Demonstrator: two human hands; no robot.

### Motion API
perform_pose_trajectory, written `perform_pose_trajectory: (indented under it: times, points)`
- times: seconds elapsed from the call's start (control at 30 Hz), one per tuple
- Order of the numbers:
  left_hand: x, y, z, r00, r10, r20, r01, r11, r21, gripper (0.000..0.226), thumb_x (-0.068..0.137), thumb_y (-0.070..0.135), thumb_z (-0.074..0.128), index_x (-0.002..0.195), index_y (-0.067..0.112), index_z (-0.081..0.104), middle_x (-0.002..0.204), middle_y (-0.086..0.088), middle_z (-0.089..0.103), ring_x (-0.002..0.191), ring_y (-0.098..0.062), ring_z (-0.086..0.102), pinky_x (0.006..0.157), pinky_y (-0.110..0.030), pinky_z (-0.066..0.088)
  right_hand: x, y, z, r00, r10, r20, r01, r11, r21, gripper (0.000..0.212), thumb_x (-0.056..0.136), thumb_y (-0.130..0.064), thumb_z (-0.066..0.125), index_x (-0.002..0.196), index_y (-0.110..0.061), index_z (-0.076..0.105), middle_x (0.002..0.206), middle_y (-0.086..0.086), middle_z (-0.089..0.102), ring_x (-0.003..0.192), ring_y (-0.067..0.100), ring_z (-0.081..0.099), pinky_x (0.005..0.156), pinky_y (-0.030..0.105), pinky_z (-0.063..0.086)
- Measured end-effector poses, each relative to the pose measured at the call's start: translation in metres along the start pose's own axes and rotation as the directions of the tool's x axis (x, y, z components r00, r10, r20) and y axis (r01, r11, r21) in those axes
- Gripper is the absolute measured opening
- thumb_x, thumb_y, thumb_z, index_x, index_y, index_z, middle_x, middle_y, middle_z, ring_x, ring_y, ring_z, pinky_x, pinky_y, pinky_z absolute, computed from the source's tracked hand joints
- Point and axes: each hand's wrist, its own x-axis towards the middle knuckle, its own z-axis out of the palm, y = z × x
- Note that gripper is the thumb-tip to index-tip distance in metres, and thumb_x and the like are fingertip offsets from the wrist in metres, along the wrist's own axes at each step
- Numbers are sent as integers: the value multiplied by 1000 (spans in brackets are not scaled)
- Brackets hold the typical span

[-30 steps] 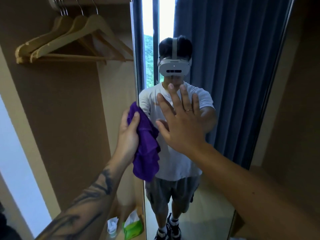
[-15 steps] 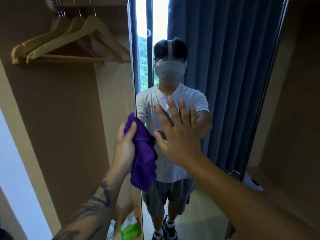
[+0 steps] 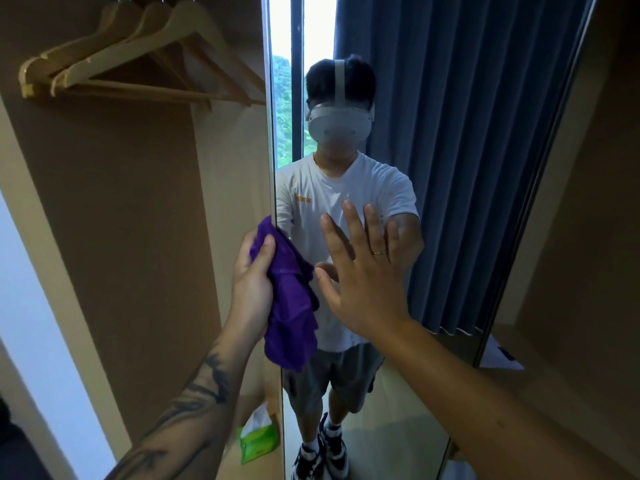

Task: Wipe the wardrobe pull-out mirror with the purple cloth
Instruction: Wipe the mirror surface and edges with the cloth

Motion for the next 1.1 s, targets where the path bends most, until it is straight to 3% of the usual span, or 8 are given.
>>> perform_pose_trajectory:
  times: [0.1,0.27,0.4,0.6,0.77,0.9,1.0,1.1]
  points:
    - [-6,-15,-6,1000,-3,-3,4,999,33,41,98,49,63,136,33,63,105,6,75,86,-9,74,69,-20,58,-12,-1,4,1000,-2,23,3,1000,-31,83,97,-53,56,166,-23,20,174,13,8,160,37,3,126,61,9]
    - [-28,-38,-23,993,-117,0,117,993,10,23,101,41,61,121,38,71,97,4,75,84,-17,73,71,-26,62,-15,-4,5,999,14,36,-13,1000,-22,85,96,-53,55,166,-23,17,174,13,7,160,38,2,126,61,9]
    - [-2,-1,-1,1000,-3,5,3,1000,-25,29,102,38,64,129,27,68,97,5,75,83,-11,73,69,-22,58,-16,-1,8,999,0,35,1,1000,-25,85,97,-55,52,166,-22,16,174,13,4,160,38,1,126,62,8]
    - [-5,-5,6,998,51,-36,-54,995,-89,16,100,40,64,110,46,76,99,8,77,85,-8,72,72,-21,58,-17,-11,14,999,47,-1,-47,999,-25,84,97,-58,46,166,-21,15,174,14,3,160,39,0,126,60,1]
    - [-42,-47,-23,985,-169,-42,164,981,-101,19,105,29,60,111,36,76,97,2,75,86,-17,72,74,-27,61,-27,-16,18,997,70,30,-70,997,-23,87,94,-54,52,166,-21,15,174,14,4,160,39,-1,125,63,5]
    - [-21,-26,-13,997,-75,-32,70,989,-129,17,105,21,61,119,19,71,90,4,73,81,-12,69,71,-23,58,-45,-20,19,995,64,72,-64,998,-8,86,97,-52,55,166,-19,16,173,16,3,159,39,-5,126,61,-1]
    - [-10,-20,-7,1000,3,-22,-6,991,-133,19,106,22,60,123,19,68,93,6,75,82,-7,70,70,-21,57,-49,-24,19,993,88,80,-87,996,-13,84,99,-52,54,167,-20,15,173,15,2,159,38,-5,126,59,-5]
    - [-25,-46,-17,998,-38,-53,34,996,-85,23,107,25,59,127,17,66,91,8,74,79,-5,69,68,-20,56,-49,-27,17,991,102,86,-103,995,5,82,99,-49,54,166,-19,17,173,15,3,159,38,-3,126,59,-4]
